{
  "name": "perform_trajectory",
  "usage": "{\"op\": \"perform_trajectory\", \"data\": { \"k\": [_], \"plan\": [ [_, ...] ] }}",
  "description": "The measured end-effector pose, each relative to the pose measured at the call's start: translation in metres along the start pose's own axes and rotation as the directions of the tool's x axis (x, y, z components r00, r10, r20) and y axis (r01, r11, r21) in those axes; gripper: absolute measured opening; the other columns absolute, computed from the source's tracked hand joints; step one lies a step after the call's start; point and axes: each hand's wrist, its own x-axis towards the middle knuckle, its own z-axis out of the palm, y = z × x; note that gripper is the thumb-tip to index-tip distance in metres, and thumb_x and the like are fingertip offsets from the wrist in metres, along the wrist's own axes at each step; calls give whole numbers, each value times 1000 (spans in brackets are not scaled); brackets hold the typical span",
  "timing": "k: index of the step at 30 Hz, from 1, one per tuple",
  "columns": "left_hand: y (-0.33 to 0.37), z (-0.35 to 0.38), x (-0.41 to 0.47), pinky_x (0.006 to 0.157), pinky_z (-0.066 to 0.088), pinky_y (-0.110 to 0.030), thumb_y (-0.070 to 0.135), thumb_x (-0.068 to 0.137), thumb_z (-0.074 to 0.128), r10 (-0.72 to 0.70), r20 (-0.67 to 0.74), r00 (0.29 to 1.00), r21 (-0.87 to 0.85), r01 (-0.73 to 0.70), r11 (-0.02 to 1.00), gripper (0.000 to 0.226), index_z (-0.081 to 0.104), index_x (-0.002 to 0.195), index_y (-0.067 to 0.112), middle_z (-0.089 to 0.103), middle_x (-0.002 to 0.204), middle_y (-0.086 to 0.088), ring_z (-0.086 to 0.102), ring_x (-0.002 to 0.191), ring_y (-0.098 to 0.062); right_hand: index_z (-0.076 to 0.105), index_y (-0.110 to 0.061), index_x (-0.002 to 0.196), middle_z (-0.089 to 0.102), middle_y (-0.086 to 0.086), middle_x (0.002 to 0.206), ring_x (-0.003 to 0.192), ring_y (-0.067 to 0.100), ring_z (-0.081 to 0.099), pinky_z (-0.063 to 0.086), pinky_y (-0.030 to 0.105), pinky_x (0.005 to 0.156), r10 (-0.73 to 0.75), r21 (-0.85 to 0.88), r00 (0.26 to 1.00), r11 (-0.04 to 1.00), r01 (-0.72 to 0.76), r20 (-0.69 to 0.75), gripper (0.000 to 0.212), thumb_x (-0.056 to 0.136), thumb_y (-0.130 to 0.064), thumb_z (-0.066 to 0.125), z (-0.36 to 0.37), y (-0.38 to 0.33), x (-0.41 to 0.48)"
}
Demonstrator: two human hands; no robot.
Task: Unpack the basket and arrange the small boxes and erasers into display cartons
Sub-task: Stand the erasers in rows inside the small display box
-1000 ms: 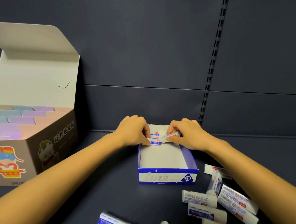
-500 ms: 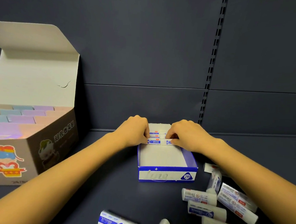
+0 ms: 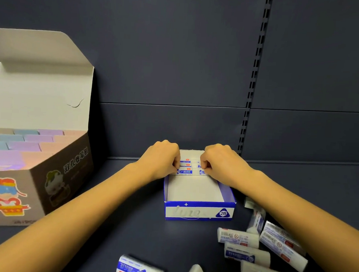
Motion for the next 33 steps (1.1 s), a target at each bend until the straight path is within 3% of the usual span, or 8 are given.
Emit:
{"op": "perform_trajectory", "data": {
  "k": [8,13,16,20,22,25,33],
  "plan": [
    [-2,0,-1,77,47,-25,20,86,63,1,-2,1000,38,-1,999,18,70,98,10,68,107,-5,62,94,-18,69,-7,90,62,6,95,90,24,62,52,31,76,24,55,1000,998,-24,6,18,88,-9,51,-4,-2,-3],
    [-5,-12,-15,71,41,-24,35,88,58,49,-88,995,93,-41,995,29,66,112,20,60,119,3,58,102,-14,67,-18,113,63,1,110,98,18,59,44,24,78,12,164,998,986,-2,-64,25,92,-22,54,-32,-2,-24],
    [-3,-29,-35,71,43,-28,36,88,58,94,-214,972,72,-80,994,26,65,111,25,61,111,5,58,98,-14,70,-25,102,67,-4,101,88,12,61,52,32,80,-7,231,989,972,41,-147,18,89,-25,59,-54,-5,-50],
    [9,-49,-70,74,53,-40,33,85,62,159,-288,944,-102,-196,975,15,71,93,23,66,92,5,60,81,-15,72,-32,90,69,-13,88,77,7,62,54,38,74,-31,289,991,955,67,-127,11,86,-28,62,-77,-16,-90],
    [16,-55,-88,71,54,-42,39,82,63,184,-256,949,-155,-228,961,19,72,87,24,68,86,8,62,76,-13,71,-35,87,68,-16,84,75,5,61,54,35,73,-51,277,996,958,70,-75,12,84,-33,60,-83,-23,-106],
    [26,-57,-111,70,54,-40,49,78,62,207,-100,973,-203,-223,953,28,73,82,23,70,80,8,64,72,-12,69,-38,88,66,-18,80,74,2,60,51,28,71,-76,235,997,969,72,9,11,84,-39,59,-85,-34,-125],
    [50,-36,-146,67,48,-22,59,77,60,195,188,963,-158,-166,973,37,67,70,23,66,66,11,56,62,-3,65,-40,96,65,-21,89,84,0,58,44,13,66,-142,176,986,976,124,88,14,86,-44,56,-79,-53,-155]
  ]
}}
